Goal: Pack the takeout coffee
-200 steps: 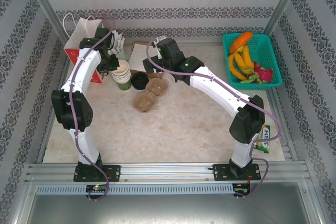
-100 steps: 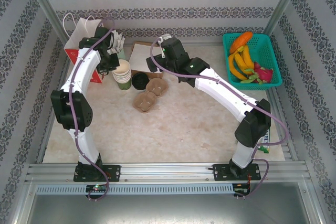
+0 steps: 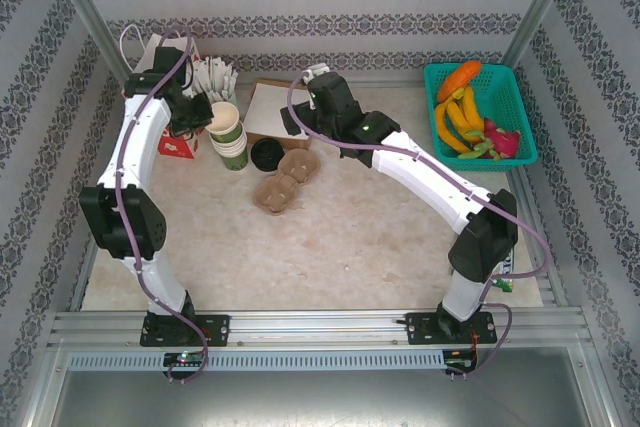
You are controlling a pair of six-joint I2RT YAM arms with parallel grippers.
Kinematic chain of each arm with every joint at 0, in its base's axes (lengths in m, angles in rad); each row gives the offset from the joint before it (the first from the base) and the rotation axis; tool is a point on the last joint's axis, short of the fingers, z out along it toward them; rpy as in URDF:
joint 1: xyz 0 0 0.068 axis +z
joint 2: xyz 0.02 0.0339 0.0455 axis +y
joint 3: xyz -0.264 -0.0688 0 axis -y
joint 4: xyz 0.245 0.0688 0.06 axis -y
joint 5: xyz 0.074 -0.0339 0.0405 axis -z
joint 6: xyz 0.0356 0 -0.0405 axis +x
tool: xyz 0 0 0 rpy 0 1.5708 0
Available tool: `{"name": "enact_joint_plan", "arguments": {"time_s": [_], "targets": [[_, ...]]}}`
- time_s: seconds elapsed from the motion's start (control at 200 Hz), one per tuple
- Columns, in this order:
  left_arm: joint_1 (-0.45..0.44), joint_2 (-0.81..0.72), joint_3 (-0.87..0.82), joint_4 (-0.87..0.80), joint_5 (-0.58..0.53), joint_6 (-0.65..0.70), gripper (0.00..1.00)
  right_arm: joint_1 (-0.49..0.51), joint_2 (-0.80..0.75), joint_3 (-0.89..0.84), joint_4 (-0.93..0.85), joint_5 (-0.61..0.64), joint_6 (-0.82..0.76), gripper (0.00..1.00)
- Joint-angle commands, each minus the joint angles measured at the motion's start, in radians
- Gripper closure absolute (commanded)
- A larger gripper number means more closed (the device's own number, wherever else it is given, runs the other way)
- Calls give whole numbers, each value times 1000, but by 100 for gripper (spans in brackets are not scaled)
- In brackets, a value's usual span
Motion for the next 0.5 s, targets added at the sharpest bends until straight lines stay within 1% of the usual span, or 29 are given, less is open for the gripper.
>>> {"name": "enact_joint_plan", "arguments": {"time_s": [0.0, 0.13, 0.185, 0.27, 0.33, 0.435, 0.495], "targets": [[12, -64, 30, 6, 36, 34, 100, -5, -44, -34, 37, -24, 22, 2], [12, -102, 84, -49, 28, 73, 100, -28, -86, -104, 102, -116, 44, 2], [10, -122, 99, -71, 31, 89, 100, -44, -106, -131, 122, -146, 78, 2], [3, -162, 104, -94, 45, 109, 100, -81, -141, -186, 177, -250, 128, 2], [-11, -189, 105, -105, 53, 124, 100, -102, -160, -217, 203, -294, 171, 2], [-82, -223, 109, -135, 57, 181, 100, -133, -189, -258, 207, -311, 213, 2], [-150, -235, 112, -154, 38, 222, 100, -153, -209, -285, 203, -303, 241, 2]]}}
